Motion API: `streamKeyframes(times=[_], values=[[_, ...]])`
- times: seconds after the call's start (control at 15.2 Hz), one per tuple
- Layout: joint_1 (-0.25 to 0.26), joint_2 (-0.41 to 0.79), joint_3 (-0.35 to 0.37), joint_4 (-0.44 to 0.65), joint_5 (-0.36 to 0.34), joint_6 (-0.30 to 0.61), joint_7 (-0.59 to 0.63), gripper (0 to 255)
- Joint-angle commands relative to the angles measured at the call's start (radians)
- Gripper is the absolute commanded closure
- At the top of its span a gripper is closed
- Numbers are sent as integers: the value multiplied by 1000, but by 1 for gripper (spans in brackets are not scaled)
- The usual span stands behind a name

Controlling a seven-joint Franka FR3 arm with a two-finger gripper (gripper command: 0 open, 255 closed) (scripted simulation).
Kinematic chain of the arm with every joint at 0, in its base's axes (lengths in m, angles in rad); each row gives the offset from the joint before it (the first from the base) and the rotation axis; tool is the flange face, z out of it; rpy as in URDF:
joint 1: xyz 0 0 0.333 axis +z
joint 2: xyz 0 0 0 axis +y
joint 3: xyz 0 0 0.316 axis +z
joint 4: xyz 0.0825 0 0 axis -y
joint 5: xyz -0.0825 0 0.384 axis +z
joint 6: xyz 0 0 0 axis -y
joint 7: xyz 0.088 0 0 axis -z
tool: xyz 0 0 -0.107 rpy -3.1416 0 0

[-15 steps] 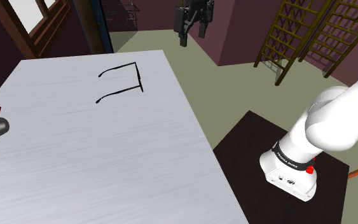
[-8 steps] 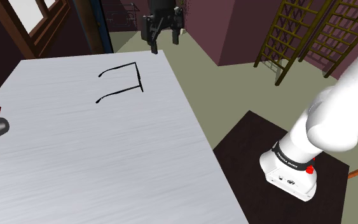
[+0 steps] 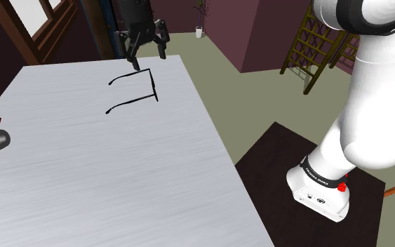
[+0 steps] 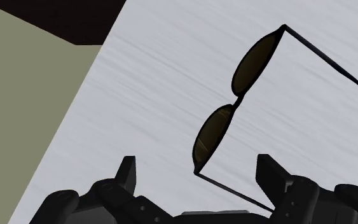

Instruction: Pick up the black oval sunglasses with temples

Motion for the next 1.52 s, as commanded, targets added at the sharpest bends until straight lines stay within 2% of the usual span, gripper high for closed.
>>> streamKeyframes(times=[0.0,0.4,0.53,0.59,1.19,1.45], values=[[7,20,0,11,-4,3,9,0],[-6,2,-1,-105,1,101,7,0],[-6,2,-1,-105,2,101,7,0],[-5,2,-1,-105,1,101,8,255],[-6,2,-1,-105,1,101,7,255],[1,11,0,-37,-1,42,8,255]])
